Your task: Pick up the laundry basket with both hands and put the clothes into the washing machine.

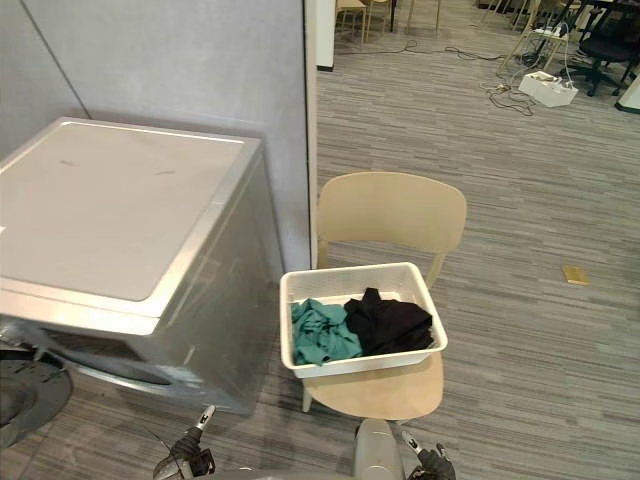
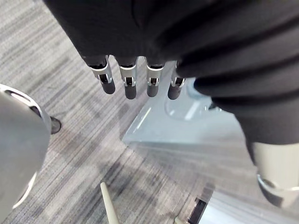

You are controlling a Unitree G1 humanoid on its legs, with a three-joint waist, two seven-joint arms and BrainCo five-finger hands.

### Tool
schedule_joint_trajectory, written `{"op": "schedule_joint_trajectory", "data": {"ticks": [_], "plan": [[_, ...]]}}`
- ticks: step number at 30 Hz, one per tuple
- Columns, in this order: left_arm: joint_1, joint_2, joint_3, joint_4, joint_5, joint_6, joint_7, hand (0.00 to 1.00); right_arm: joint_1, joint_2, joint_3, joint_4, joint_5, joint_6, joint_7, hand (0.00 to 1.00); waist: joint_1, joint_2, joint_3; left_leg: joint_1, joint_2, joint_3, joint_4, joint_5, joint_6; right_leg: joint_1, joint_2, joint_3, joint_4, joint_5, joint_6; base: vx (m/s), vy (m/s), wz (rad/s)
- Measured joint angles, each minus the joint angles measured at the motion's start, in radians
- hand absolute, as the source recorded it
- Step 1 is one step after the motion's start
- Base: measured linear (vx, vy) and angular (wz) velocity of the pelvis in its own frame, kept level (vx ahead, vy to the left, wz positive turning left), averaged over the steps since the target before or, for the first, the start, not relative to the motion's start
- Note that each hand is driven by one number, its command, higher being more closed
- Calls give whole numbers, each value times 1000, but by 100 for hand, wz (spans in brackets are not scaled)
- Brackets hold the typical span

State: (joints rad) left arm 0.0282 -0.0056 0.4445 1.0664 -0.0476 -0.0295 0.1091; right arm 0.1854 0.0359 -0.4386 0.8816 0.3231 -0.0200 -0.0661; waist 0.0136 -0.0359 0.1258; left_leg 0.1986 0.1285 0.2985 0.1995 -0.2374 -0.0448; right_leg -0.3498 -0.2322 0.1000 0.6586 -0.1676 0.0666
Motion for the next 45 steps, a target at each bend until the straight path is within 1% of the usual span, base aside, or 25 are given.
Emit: {"op": "schedule_joint_trajectory", "data": {"ticks": [1,2,3,4,5,6,7,8,10,11,13,15,18,19,21,23,24,27,28,30,33,37,39,42,45], "plan": [[14,12,14,-1,-4,-6,1,0,7,19,-24,5,3,-1,0,0,0,-38,-18,9,-9,-15,-14,9,-19,38,-18,18,-148,146,14,270,-488,-14],[10,4,50,7,-23,-9,1,0,9,26,-79,29,14,-3,-5,0,0,-27,-34,15,17,-61,-23,10,-31,89,-1,-6,-211,67,108,269,-489,-17],[9,-17,60,9,-36,-13,-1,0,8,17,-98,38,22,-5,-10,0,-1,-5,-39,13,40,-75,-25,16,-42,101,14,-24,-237,56,109,233,-453,-10],[9,-61,81,10,-101,-21,-7,0,15,-7,-137,45,31,-5,-25,0,-3,34,-49,3,76,-96,-33,45,-64,114,50,-46,-273,61,100,161,-309,-7],[8,-76,89,9,-118,-25,-12,0,22,-15,-159,44,32,-5,-30,0,-3,49,-59,6,83,-98,-46,70,-70,118,63,-50,-282,63,96,179,-343,0],[5,-82,91,23,-137,-23,-22,0,33,-28,-172,27,34,-3,-40,0,-3,62,-67,20,87,-99,-69,123,-91,138,71,-55,-302,67,90,153,-306,3],[5,-90,112,32,-139,-24,-22,0,59,-27,-156,-54,32,1,-45,0,-6,66,-70,22,93,-102,-78,151,-107,158,75,-65,-331,71,84,124,-276,4],[9,-89,118,33,-138,-24,-21,0,73,-27,-137,-110,30,2,-46,0,-8,67,-71,20,98,-104,-78,159,-114,165,78,-72,-343,75,78,60,-179,15],[28,-87,139,23,-131,-24,-19,0,135,-10,-25,-419,-12,-1,-66,0,-32,60,-80,-13,118,-112,-82,166,-118,168,85,-109,-386,86,70,-26,-100,37],[33,-86,140,20,-129,-24,-19,0,146,-7,-2,-500,-28,-4,-67,0,-36,56,-83,-24,120,-114,-85,166,-119,167,85,-119,-395,90,70,-70,-92,44],[47,-81,134,-5,-95,-24,-14,0,155,-7,58,-741,-94,-39,-68,0,-40,46,-94,-54,124,-134,-89,173,-132,173,79,-149,-453,123,71,-59,-47,32],[48,-67,89,-11,-75,-24,-9,0,139,-7,104,-870,-130,-62,-70,0,-39,40,-96,-87,123,-156,-89,177,-138,177,75,-167,-494,158,72,-41,-13,29],[47,-42,-16,-16,-39,-25,6,0,67,-17,199,-965,-179,-108,-70,0,-39,34,-91,-132,122,-175,-89,177,-138,173,71,-189,-549,202,71,-67,5,23],[43,-30,-66,-15,-22,-26,7,0,18,-32,259,-967,-191,-126,-71,0,-37,33,-85,-152,118,-186,-88,177,-138,171,68,-194,-570,219,71,-104,10,15],[25,-19,-144,-16,-8,-26,8,0,-63,-65,340,-964,-218,-132,-81,0,-36,31,-65,-180,111,-208,-81,174,-142,170,61,-207,-600,241,73,-115,19,22],[-12,-1,-227,-18,3,-35,9,0,-201,-134,430,-916,-258,-149,-86,0,-24,34,-20,-213,109,-227,-75,152,-162,156,59,-213,-636,279,74,-146,42,13],[-19,-1,-247,-19,3,-35,11,0,-241,-153,455,-894,-265,-151,-86,0,-22,37,-10,-227,109,-233,-74,141,-162,147,59,-215,-643,290,75,-172,53,8],[-65,0,-305,-25,3,-35,27,0,-420,-230,542,-757,-311,-150,-82,0,-12,47,74,-267,97,-275,-61,76,-160,127,51,-224,-660,335,87,-161,80,12],[-87,8,-332,-34,2,-35,27,0,-470,-243,560,-683,-330,-148,-82,0,1,36,106,-288,80,-284,-40,68,-157,117,35,-222,-660,347,88,-200,115,16],[-103,10,-356,-57,-1,-37,32,0,-540,-254,592,-581,-338,-124,-83,0,9,36,152,-321,62,-311,1,60,-148,115,17,-231,-656,355,92,-156,72,27],[-131,21,-390,-88,-1,-43,55,0,-625,-271,631,-478,-377,-90,-86,0,29,49,220,-372,56,-333,59,48,-149,90,10,-235,-632,358,91,-111,12,16],[-153,36,-453,-156,33,-57,96,0,-734,-344,644,-374,-413,-67,-87,0,32,67,313,-434,45,-377,109,48,-148,62,1,-256,-602,360,88,-86,-6,20],[-165,41,-460,-156,54,-57,98,0,-761,-360,647,-333,-413,-61,-86,0,34,68,329,-448,45,-382,116,48,-149,55,1,-260,-601,362,88,-63,-8,8],[-172,50,-479,-164,63,-64,112,0,-787,-401,669,-280,-413,-55,-84,0,56,71,334,-479,45,-387,123,47,-148,27,1,-260,-594,365,85,-7,0,1],[-178,57,-478,-163,60,-65,125,0,-825,-418,686,-233,-413,-45,-81,0,59,71,340,-508,45,-399,136,47,-148,11,2,-268,-593,366,84,5,8,9]]}}
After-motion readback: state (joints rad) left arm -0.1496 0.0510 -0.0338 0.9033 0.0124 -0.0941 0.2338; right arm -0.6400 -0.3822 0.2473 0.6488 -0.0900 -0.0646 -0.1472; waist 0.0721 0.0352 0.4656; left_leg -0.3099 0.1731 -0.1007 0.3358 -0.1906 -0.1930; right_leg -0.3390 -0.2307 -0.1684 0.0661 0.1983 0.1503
